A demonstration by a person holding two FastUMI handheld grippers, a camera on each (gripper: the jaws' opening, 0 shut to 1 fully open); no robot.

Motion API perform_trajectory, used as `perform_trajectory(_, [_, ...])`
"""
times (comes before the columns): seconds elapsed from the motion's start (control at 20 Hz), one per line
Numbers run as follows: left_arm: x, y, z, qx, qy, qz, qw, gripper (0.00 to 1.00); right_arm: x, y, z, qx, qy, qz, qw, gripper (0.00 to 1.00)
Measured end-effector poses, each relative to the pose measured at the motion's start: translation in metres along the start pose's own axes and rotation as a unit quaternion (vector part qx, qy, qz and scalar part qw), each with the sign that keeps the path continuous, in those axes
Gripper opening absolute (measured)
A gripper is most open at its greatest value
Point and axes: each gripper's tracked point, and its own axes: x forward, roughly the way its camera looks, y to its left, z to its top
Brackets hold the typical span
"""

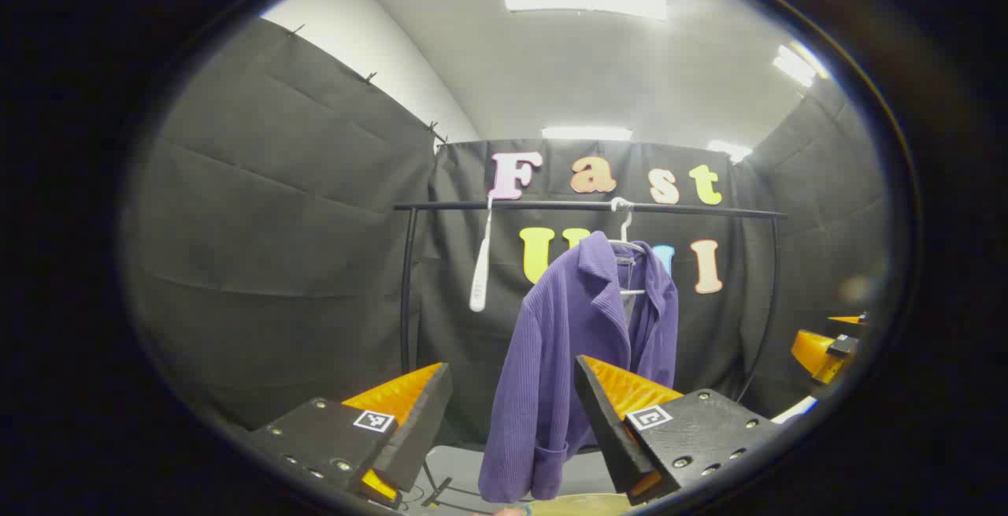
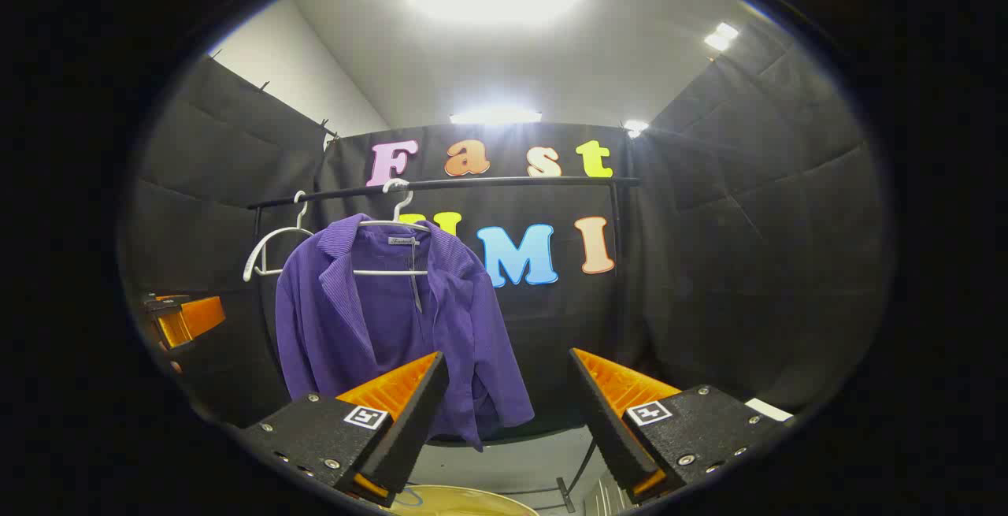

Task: Grasp the clothes on the hanger with both hands and then place them into the laundry hamper below.

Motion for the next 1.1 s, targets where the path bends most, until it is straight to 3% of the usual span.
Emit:
perform_trajectory(0.05, [0.002,0.001,-0.001,0.006,-0.002,0.001,1.000,0.96,0.002,0.000,-0.001,0.001,0.001,0.000,1.000,0.94])
perform_trajectory(0.1, [0.002,0.002,-0.003,0.012,-0.003,0.002,1.000,0.84,0.004,0.001,-0.002,-0.001,0.003,0.000,1.000,0.94])
perform_trajectory(0.2, [0.004,0.001,-0.006,0.018,-0.001,0.000,1.000,0.92,0.004,0.000,-0.004,-0.004,0.003,0.000,1.000,0.91])
perform_trajectory(0.25, [0.005,0.000,-0.006,0.018,0.000,-0.002,1.000,0.96,0.004,0.000,-0.004,-0.003,0.004,0.000,1.000,0.94])
perform_trajectory(1.0, [0.012,0.000,0.003,0.037,-0.016,-0.026,0.999,0.96,0.008,0.001,-0.008,0.013,0.006,-0.020,1.000,0.91])
perform_trajectory(1.1, [0.011,-0.001,0.007,0.037,-0.020,-0.034,0.999,0.88,0.009,0.007,-0.004,0.009,0.001,-0.020,1.000,0.94])
